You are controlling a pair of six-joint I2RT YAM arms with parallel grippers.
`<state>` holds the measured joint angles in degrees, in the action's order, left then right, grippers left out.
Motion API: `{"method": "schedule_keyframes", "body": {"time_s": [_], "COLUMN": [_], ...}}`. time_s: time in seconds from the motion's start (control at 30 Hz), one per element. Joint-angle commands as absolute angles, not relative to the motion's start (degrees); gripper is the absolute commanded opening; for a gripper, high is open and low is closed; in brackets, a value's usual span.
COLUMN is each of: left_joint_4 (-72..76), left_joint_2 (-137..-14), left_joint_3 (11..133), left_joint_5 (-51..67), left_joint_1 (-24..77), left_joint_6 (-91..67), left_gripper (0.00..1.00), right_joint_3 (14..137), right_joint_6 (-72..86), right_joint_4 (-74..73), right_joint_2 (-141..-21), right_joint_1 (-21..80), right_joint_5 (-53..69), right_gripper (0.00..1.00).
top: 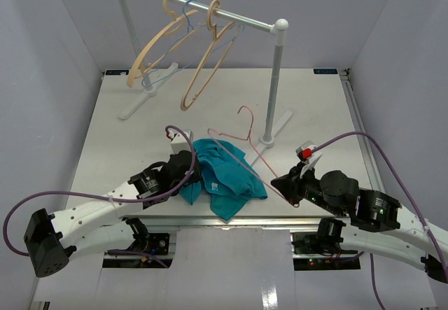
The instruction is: Place the t-shirt on the hanger
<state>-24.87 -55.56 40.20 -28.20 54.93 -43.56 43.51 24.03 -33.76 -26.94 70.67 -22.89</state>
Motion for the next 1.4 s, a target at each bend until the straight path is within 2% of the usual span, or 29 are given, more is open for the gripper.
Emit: {"method": "schedule_keyframes", "body": {"time_s": [0.0, 0.27, 0.6, 0.87, 1.23, 1.37], "left_joint_4": [-28.9, -30.4, -28.7, -28.2, -28.1, -27.6], "left_joint_2": [-56.8, -58.9, -58.2, -59.6, -58.4, -57.4], "left_joint_3": [44.3, 45.4, 45.7, 46.3, 47.2, 47.0], "left_joint_5": [-30.9, -31.7, -29.3, -27.3, -25.3, -22.3], "left_joint_1": [53.7, 50.8, 46.5, 43.9, 43.7, 43.7], "left_joint_6": [-43.3, -41.9, -40.2, -39.4, -38.6, -38.3], "left_gripper": [0.0, 0.0, 0.0, 0.0, 0.0, 0.0], "right_joint_3": [41.1, 39.6, 45.3, 48.6, 47.3, 44.8], "right_joint_6": [25.0, 25.3, 24.7, 24.8, 23.8, 22.5], "right_joint_4": [-31.1, -31.9, -38.6, -44.1, -43.4, -39.0], "right_joint_2": [-26.0, -20.9, -18.4, -15.7, -17.5, -18.0], "right_joint_1": [71.0, 70.9, 70.9, 71.0, 71.0, 71.0], "right_joint_5": [-13.4, -11.5, -6.0, -6.6, -8.1, -7.4], "right_gripper": [0.08, 0.08, 0.08, 0.08, 0.08, 0.08]}}
